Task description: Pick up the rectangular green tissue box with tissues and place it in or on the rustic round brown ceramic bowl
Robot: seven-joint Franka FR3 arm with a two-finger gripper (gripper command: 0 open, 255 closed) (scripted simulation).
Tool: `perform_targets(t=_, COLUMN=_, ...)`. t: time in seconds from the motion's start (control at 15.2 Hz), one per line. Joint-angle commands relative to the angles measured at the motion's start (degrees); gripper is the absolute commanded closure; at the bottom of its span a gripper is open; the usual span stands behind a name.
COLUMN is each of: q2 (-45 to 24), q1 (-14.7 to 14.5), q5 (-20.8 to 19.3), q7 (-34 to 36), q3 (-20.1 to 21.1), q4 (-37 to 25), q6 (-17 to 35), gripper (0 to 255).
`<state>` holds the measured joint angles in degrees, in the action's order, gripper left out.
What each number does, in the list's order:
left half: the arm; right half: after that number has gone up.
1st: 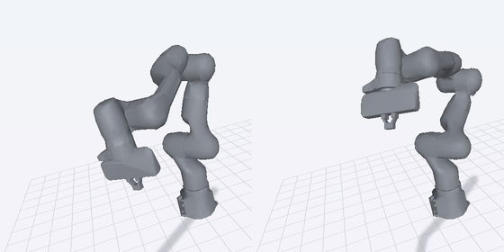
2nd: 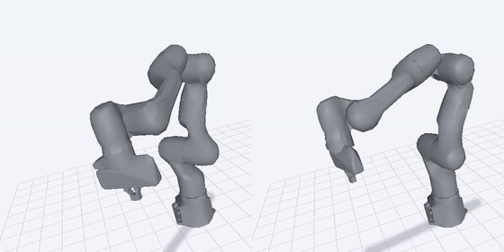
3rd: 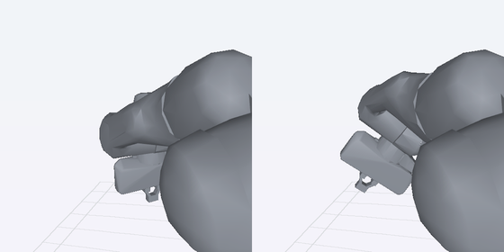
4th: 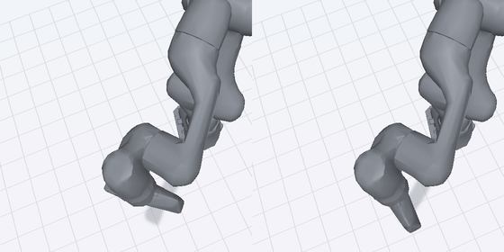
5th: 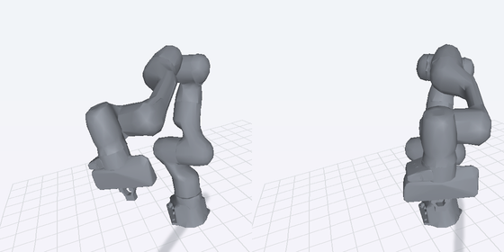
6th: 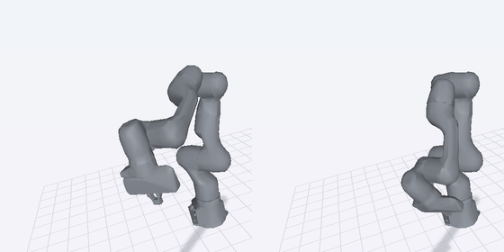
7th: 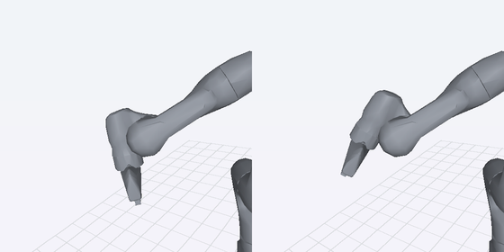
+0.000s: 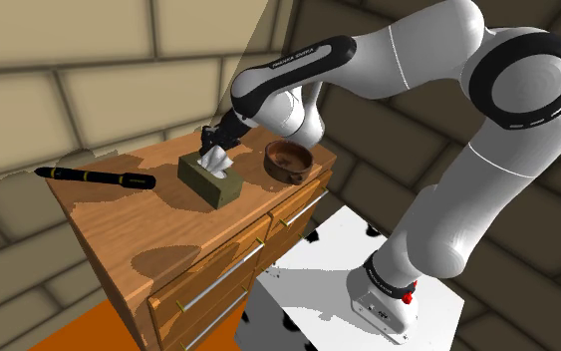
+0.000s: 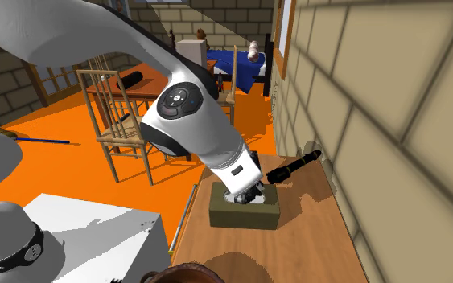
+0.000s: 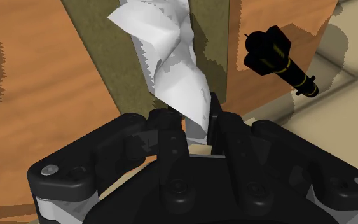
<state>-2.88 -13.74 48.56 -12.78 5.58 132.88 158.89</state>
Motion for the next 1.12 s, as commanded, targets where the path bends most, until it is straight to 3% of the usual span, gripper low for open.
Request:
perform_targets(t=0.0, q2=-0.1, q1=0.0, q5=0.1, q7=0.0, q3=0.0, q4=0.2, q6=-0.1, gripper=255)
perform_targets(t=0.2, q2=-0.2, q1=0.0, q5=0.0, q7=0.0, q3=0.0, q4=0.1, q6=-0.1, gripper=255)
perform_targets(t=1.06, q2=6.5, q1=0.9, q5=-10.7, q7=10.9, q3=-0.9, q4=-1.8, q6=-7.6, gripper=255)
